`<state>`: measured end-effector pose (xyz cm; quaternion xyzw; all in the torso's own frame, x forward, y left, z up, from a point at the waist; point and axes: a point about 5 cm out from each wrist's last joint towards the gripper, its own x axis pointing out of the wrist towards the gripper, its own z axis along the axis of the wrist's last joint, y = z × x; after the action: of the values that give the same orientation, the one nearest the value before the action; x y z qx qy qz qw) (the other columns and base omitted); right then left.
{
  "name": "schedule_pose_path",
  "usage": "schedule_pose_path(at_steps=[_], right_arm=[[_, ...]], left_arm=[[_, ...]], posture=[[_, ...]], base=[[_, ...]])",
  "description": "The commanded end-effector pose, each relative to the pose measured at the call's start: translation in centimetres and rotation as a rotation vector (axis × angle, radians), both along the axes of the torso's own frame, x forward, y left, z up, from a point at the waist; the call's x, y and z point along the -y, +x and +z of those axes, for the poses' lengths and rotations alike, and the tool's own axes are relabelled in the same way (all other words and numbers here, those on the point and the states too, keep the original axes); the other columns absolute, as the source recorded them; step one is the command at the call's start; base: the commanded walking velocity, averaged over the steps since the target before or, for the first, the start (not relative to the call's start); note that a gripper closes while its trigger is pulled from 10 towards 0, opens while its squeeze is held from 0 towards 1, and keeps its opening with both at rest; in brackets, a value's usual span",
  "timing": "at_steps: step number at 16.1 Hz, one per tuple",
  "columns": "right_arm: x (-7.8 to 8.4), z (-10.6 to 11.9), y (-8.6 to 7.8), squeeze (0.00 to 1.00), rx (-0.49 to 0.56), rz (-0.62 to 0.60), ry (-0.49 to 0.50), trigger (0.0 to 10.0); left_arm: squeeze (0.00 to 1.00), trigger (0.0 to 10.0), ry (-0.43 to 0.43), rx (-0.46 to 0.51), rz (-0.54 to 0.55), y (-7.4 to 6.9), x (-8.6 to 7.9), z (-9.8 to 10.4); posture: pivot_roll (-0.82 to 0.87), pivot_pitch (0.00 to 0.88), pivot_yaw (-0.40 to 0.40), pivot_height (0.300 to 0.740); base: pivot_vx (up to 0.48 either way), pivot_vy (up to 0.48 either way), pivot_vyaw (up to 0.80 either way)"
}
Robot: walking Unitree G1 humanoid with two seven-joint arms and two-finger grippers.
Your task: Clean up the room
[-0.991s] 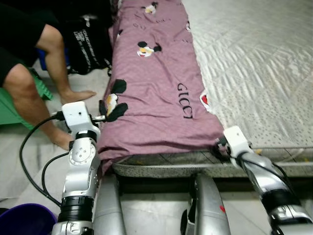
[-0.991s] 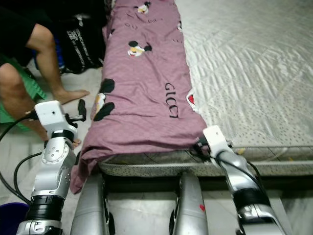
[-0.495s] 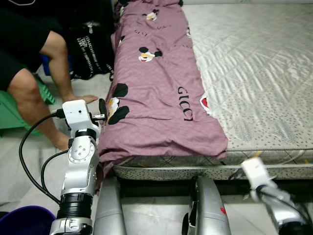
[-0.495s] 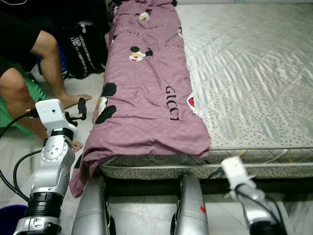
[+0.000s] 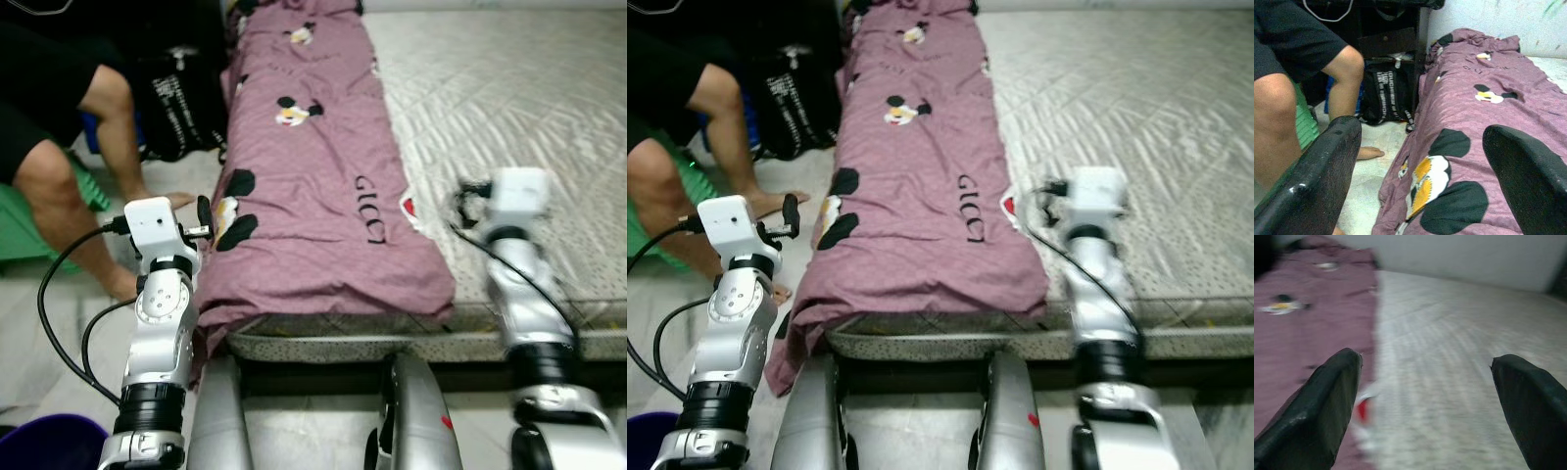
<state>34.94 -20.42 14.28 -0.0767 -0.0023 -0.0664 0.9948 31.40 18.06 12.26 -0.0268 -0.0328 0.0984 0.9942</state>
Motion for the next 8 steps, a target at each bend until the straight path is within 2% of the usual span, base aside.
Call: schedule_pose_path(at_steps=[1,2,3,5,7,8], right_arm=[[-1.0,-1.7,0.0,0.0,-0.095,0.034,0.034,10.0],[-2.5,-4.5,-0.2,0.0,-0.279,0.086,0.067,10.0],[-2.8,-6.4,-0.8,0.0,-0.384,0.064,0.171,10.0],[-2.1,-8.6,-1.7,0.0,-0.504,0.025,0.238,10.0],[-1.3,-8.2,-1.2,0.0,-0.485,-0.019,0.283,10.0],[-1.3,-6.8,-0.4,0.0,-0.394,-0.02,0.29,10.0]], left_arm=[[0.0,10.0,0.003,0.011,0.009,0.1,-0.2,0.2],[0.0,10.0,0.001,0.014,0.012,0.2,-0.2,0.3],[0.0,10.0,0.0,0.019,0.016,0.2,-0.3,0.5],[0.0,10.0,0.003,0.022,0.025,0.3,-0.6,0.5],[0.0,10.0,0.002,0.025,0.03,0.6,-0.8,0.6],[0.0,10.0,0.001,0.034,0.028,0.7,-0.7,0.8]], posture=[[0.01,0.008,0.03,0.549],[0.02,0.006,0.025,0.549],[0.02,0.003,0.023,0.549],[0.03,0.0,0.021,0.549],[0.02,0.0,0.024,0.549],[0.02,0.0,0.024,0.549]], base=[[0.0,0.0,0.0],[0.0,0.0,0.0],[0.0,0.0,0.0],[0.0,0.0,0.0],[0.0,0.0,0.0],[0.0,0.0,0.0]])
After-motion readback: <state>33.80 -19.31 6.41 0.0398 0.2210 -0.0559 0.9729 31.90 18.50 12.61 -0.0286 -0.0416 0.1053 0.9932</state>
